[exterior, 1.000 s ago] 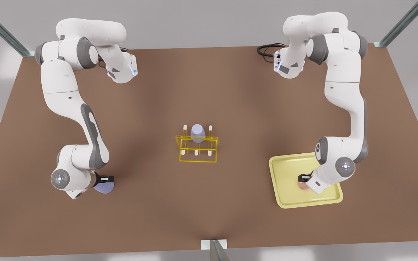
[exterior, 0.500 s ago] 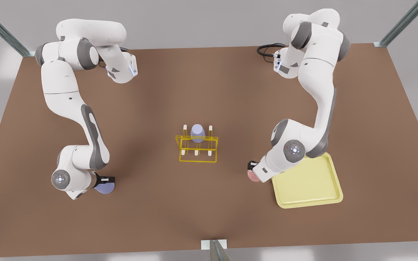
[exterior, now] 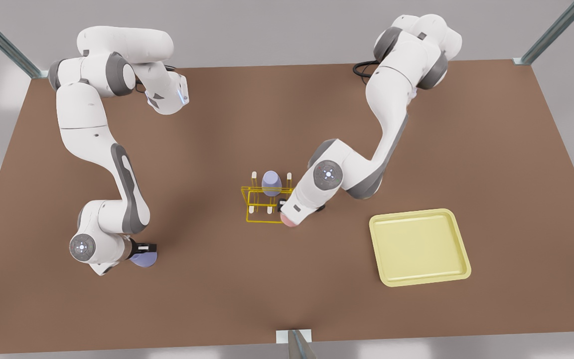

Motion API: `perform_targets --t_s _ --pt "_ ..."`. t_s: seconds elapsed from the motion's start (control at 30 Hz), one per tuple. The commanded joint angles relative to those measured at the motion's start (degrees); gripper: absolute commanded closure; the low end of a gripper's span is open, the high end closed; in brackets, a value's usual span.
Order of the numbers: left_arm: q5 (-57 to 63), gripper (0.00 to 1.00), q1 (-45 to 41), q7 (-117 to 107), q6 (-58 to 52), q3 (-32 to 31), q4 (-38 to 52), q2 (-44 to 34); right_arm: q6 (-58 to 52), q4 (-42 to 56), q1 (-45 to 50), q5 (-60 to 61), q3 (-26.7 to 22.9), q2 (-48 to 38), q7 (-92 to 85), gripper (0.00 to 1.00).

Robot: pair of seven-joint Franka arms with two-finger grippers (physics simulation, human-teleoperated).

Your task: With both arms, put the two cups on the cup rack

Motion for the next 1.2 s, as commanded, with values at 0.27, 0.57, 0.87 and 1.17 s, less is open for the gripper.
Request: perform_targets --t_s 0.27,0.57,0.87,1.17 --pt "-0.2 0.1 -1.5 -21.1 -2.8 0.0 -2.3 0.9 -1.2 0.6 0.0 0.3 2.1 -1.0 0.1 0.2" --pt "0.0 0.0 -1.3 -19.7 -5.0 0.0 -3.5 0.9 -1.8 0.8 -0.2 0.3 11.9 -3.6 -0.1 0.2" --pt "0.3 0.0 -0.9 -17.3 -9.3 -0.4 -4.5 0.2 -3.6 2.5 0.4 -0.2 26.9 -7.7 -0.3 0.21" --pt "0.0 0.0 -0.3 -18.7 -12.2 -0.1 -1.4 -0.6 -7.6 3.4 2.2 -0.2 34.2 -7.8 -0.9 0.21"
